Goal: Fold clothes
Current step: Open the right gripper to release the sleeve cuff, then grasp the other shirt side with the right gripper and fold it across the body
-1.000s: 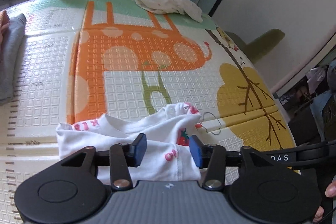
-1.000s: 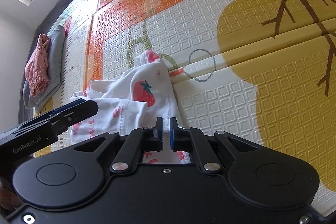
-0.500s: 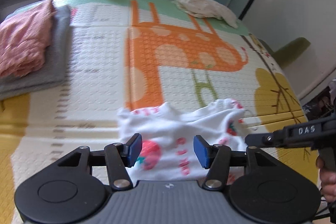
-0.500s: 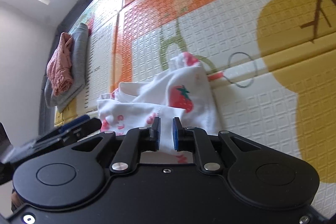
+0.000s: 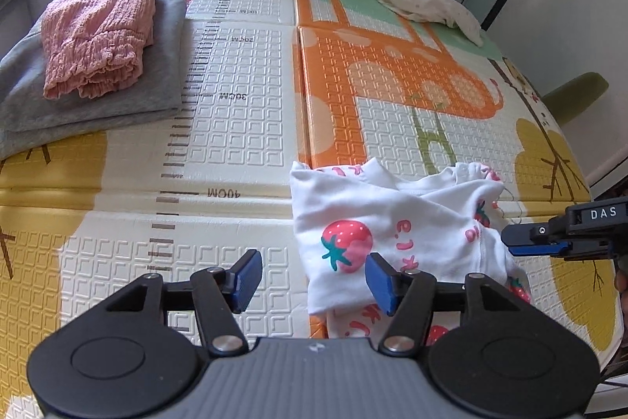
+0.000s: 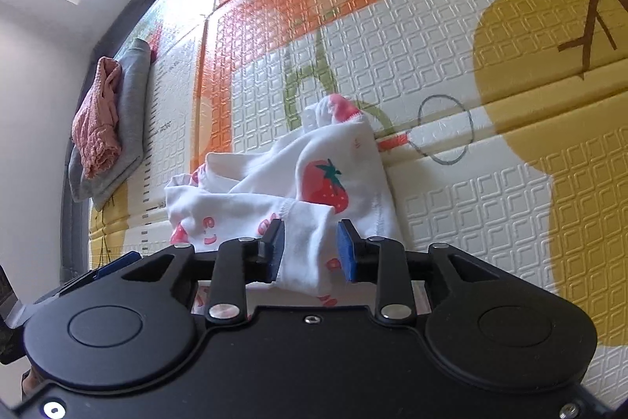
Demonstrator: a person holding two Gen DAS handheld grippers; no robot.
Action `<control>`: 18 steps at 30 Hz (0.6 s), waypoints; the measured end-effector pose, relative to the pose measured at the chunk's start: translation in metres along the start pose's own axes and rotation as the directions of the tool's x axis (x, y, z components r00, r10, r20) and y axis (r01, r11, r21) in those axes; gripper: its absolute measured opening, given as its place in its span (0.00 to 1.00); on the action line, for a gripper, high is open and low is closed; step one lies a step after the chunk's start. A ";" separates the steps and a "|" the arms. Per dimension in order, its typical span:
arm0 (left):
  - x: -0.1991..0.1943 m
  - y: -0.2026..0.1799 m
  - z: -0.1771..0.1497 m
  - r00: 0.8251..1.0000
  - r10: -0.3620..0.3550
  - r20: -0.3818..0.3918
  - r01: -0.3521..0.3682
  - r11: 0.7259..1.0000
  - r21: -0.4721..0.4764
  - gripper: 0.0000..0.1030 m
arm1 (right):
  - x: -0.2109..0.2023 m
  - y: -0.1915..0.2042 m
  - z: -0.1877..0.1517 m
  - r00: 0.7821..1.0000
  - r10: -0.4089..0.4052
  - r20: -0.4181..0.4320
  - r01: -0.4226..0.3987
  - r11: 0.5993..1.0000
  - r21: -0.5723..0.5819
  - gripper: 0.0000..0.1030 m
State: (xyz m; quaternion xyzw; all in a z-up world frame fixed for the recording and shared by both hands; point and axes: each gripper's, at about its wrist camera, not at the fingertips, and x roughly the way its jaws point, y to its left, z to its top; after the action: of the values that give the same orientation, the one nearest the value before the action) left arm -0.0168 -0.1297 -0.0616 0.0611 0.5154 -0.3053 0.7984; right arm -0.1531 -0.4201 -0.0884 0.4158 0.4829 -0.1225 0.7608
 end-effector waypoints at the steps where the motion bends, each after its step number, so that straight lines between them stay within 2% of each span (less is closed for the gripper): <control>1: 0.000 0.000 0.000 1.000 0.000 -0.003 0.000 1.000 0.004 0.59 | 0.002 -0.001 0.000 1.000 0.003 -0.007 -0.003 1.000 0.009 0.28; 5: 0.002 -0.006 -0.002 1.000 -0.006 -0.012 0.006 0.999 0.032 0.60 | 0.012 -0.003 -0.002 0.999 0.021 -0.030 -0.020 0.999 0.034 0.27; 7: 0.001 -0.010 -0.003 1.000 -0.007 -0.012 0.007 0.998 0.058 0.60 | 0.016 -0.003 -0.004 0.999 0.037 -0.037 -0.036 0.998 0.047 0.22; 9: -0.001 -0.014 -0.005 1.000 -0.017 -0.012 0.018 0.996 0.087 0.60 | 0.017 -0.002 -0.005 0.998 0.053 -0.038 -0.051 0.997 0.055 0.11; 12: -0.007 -0.021 -0.008 0.997 -0.073 -0.019 0.075 0.988 0.133 0.60 | 0.014 0.005 -0.006 0.998 0.063 -0.018 -0.062 0.998 0.031 0.05; 18: -0.017 -0.039 -0.016 0.979 -0.200 -0.042 0.204 0.952 0.227 0.62 | -0.004 0.022 -0.001 0.994 0.105 0.032 -0.104 0.994 -0.017 0.02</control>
State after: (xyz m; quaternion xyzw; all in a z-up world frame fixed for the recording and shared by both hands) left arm -0.0559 -0.1473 -0.0461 0.1031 0.4873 -0.4426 0.7457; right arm -0.1431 -0.4066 -0.0738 0.4325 0.4490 -0.0855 0.7772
